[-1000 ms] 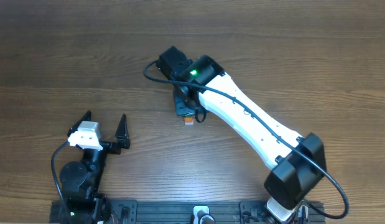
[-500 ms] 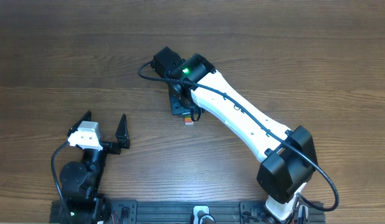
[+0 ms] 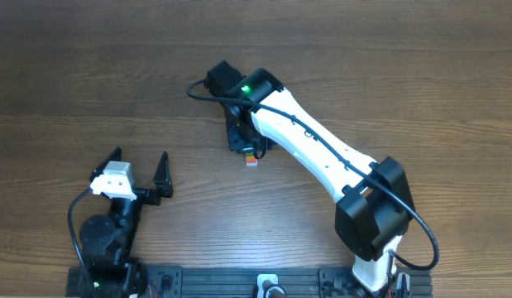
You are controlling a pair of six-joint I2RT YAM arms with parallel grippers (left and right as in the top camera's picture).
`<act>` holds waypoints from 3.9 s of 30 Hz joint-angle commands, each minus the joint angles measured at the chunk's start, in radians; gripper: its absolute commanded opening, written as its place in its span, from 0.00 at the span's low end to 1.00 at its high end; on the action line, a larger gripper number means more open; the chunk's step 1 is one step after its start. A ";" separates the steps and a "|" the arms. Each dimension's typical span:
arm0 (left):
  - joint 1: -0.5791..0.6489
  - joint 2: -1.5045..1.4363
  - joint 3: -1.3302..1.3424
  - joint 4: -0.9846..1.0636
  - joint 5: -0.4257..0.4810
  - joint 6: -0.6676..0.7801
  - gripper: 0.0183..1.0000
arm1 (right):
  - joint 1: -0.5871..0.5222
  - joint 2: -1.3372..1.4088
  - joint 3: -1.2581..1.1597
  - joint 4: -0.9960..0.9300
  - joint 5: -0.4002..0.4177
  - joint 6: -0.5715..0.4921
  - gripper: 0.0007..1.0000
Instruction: Stack Cubes
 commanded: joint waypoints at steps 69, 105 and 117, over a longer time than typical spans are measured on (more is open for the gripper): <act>-0.005 -0.008 -0.007 0.002 0.010 0.014 1.00 | 0.012 0.011 -0.013 0.022 -0.035 0.018 0.01; -0.005 -0.008 -0.007 0.002 0.010 0.014 1.00 | 0.011 0.011 -0.014 0.021 -0.035 0.018 0.05; -0.005 -0.008 -0.007 0.002 0.010 0.014 1.00 | 0.011 0.011 -0.014 0.018 -0.034 0.013 0.04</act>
